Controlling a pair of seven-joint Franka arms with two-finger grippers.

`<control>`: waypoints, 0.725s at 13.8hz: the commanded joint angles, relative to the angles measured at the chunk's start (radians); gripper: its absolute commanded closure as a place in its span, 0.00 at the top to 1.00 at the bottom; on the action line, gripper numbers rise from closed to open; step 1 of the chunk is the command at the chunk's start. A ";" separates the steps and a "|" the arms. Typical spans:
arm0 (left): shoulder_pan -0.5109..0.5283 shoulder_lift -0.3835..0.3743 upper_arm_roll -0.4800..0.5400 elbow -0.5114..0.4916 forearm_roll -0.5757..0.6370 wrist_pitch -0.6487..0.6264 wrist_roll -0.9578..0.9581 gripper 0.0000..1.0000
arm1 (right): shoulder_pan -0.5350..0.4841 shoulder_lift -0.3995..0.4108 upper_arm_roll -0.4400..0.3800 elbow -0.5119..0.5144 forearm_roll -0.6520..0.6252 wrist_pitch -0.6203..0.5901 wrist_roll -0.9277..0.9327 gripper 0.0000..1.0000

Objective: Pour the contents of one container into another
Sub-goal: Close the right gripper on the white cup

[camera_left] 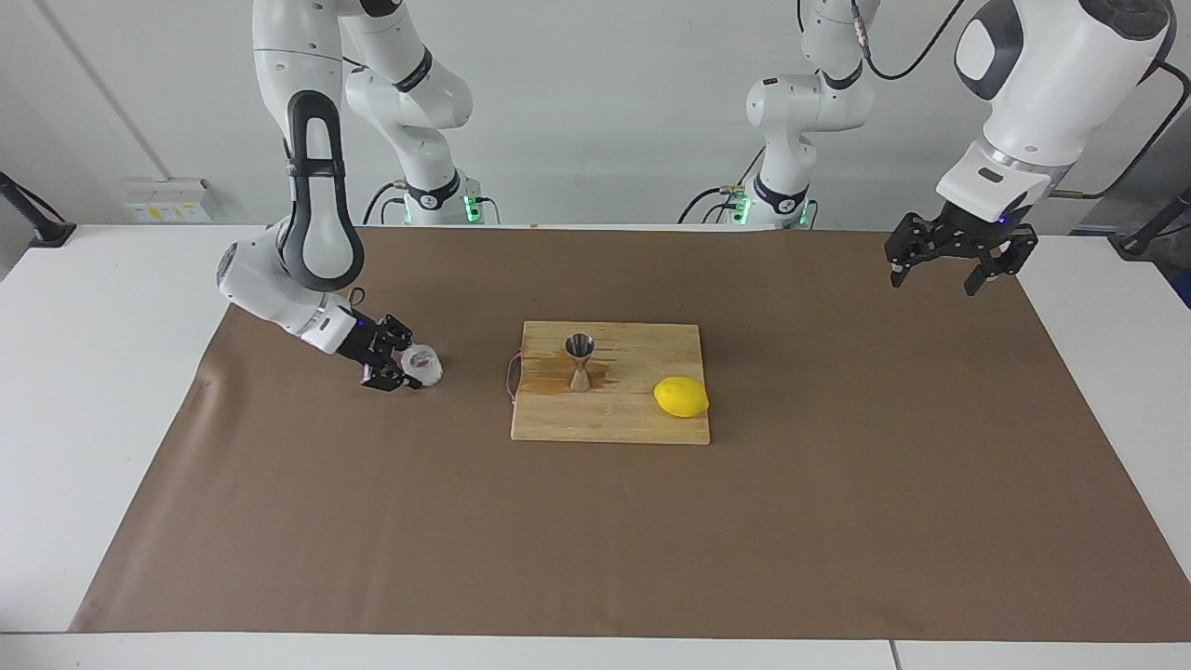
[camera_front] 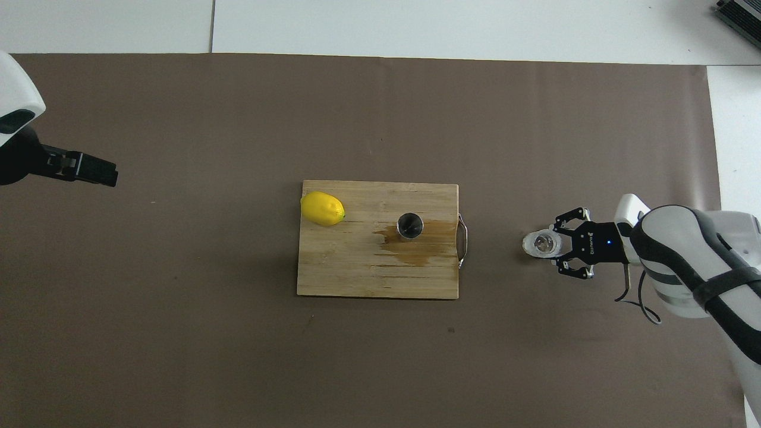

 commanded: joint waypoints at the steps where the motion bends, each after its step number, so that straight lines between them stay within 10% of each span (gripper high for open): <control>1: 0.008 -0.026 -0.004 -0.025 -0.010 0.008 -0.007 1.00 | 0.000 0.002 0.008 -0.012 0.062 0.005 -0.038 0.46; 10: 0.008 -0.026 -0.004 -0.025 -0.010 0.007 -0.007 1.00 | 0.025 -0.021 0.008 -0.006 0.062 -0.002 0.011 0.39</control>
